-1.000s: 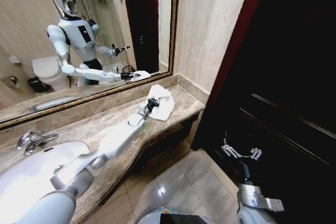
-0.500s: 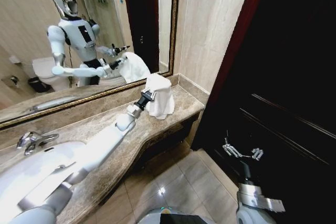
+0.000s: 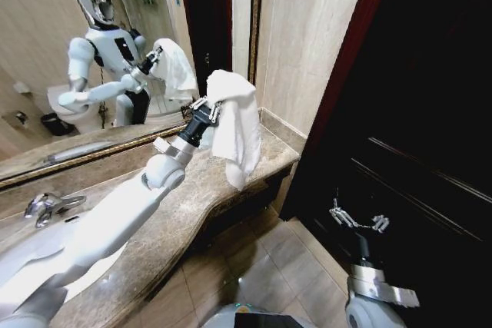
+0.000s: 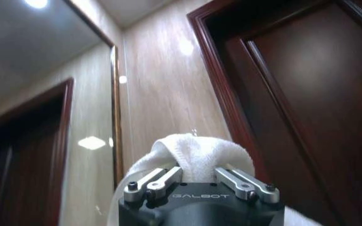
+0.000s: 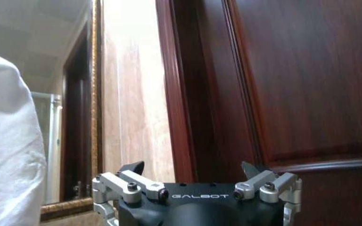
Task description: Discard the used towel into the hamper.
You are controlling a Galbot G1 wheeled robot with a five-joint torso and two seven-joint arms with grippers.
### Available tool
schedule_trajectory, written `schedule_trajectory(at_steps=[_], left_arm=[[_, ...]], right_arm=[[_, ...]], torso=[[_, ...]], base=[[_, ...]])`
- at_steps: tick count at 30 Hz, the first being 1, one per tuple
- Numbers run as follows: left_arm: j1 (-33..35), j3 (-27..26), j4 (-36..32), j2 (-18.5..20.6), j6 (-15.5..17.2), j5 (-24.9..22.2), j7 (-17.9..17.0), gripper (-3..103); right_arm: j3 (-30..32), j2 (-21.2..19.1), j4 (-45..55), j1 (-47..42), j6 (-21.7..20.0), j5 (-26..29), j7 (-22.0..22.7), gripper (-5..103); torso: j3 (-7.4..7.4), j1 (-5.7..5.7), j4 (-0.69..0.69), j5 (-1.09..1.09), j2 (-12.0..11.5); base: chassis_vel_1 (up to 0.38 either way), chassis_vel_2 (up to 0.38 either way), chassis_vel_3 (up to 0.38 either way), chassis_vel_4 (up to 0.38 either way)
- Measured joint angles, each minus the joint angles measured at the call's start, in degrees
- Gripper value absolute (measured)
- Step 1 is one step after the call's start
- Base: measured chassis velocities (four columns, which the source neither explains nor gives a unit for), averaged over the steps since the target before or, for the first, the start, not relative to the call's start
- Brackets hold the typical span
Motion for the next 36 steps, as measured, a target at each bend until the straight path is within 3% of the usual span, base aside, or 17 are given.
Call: schedule_trajectory(at_steps=[4, 7, 14, 20, 23, 29, 36], left_arm=[[4.7, 0.5, -3.4, -2.4, 3.4, -1.9, -1.6, 8], [7.0, 1.1, -3.6, -3.7, 3.9, -1.5, -1.6, 8], [8.0, 2.1, -1.2, -5.9, 2.8, -0.6, 0.5, 8], [7.0, 3.2, 0.1, -5.5, 0.7, -1.0, 3.7, 8], [7.5, 2.9, 0.1, -5.3, 0.6, -0.8, 3.7, 8], [9.5, 1.1, -0.6, -5.3, 0.0, 0.4, 2.0, 8], [10.6, -0.4, -0.9, -4.1, -0.3, 1.3, 2.9, 8]], right_arm=[[-0.4, 1.6, 1.1, 0.7, -2.3, -0.9, 2.0, 100], [-0.6, 2.2, 1.5, 0.5, -2.4, -1.4, 2.1, 100], [-0.2, 4.7, 2.4, 0.5, -2.5, -1.6, 2.4, 100], [-0.1, 5.9, 1.7, -0.4, 1.0, -4.5, 1.4, 100], [0.2, 6.0, 1.2, -0.5, 2.4, -5.8, 1.1, 100], [-0.3, 6.3, 0.5, -0.6, 3.2, -6.7, 1.0, 100], [-0.7, 6.4, 0.2, -0.7, 3.5, -7.3, 0.8, 100]], torso=[[0.00, 0.00, 0.00, -0.02, 0.0], [0.00, 0.00, 0.01, -0.02, 0.0], [0.00, 0.01, 0.00, -0.04, 0.0], [0.01, 0.01, -0.02, -0.04, 0.0], [0.01, 0.01, -0.02, 0.07, 0.0], [0.00, 0.00, -0.01, 0.00, 0.0], [0.00, 0.00, 0.03, -0.05, 0.0]], base=[[0.000, 0.000, 0.000, 0.000], [0.000, 0.000, 0.000, 0.000], [-0.069, -0.067, 0.060, 0.056], [-0.174, -0.169, 0.176, 0.153], [-0.202, -0.190, 0.162, 0.168], [-0.048, -0.068, 0.045, 0.060], [0.047, 0.045, -0.053, -0.032]])
